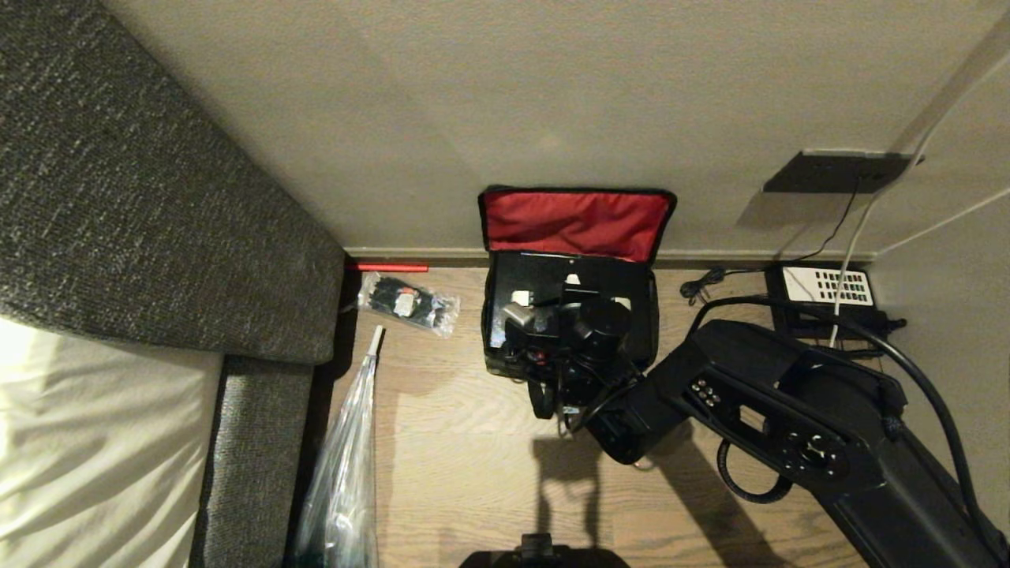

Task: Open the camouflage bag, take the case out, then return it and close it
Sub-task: Lift the black box

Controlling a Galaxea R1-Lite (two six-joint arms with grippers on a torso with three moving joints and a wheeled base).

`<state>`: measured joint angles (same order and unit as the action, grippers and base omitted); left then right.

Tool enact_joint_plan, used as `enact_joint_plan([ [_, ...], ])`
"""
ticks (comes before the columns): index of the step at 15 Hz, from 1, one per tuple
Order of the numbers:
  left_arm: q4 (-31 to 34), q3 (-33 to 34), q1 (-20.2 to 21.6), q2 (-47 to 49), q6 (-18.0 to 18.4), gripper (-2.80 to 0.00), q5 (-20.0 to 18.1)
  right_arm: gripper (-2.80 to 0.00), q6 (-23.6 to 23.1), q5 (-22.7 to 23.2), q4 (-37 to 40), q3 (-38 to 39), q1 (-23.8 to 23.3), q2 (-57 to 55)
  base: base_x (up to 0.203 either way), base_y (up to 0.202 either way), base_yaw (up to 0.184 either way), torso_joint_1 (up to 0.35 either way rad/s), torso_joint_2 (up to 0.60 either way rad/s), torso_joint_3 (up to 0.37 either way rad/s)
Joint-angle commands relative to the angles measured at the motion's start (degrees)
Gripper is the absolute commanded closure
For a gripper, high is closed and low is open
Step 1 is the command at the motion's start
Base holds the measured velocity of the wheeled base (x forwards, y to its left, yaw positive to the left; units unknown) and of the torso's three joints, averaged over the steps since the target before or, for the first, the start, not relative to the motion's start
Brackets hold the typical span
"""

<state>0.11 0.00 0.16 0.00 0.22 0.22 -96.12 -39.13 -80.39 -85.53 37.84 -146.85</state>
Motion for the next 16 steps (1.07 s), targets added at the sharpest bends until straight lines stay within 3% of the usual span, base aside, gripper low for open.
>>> enact_joint_plan([
  [1,0.0,0.0,0.0,0.1,0.0,0.00,0.0,0.00,-0.9,-0.5,0.1,0.5,-0.1,2.1,0.000,0.000,0.000,0.000,0.00,0.000],
  [16,0.0,0.0,0.0,0.1,0.0,0.00,0.0,0.00,-5.4,-0.7,0.3,6.2,0.0,11.2,0.000,0.000,0.000,0.000,0.00,0.000],
])
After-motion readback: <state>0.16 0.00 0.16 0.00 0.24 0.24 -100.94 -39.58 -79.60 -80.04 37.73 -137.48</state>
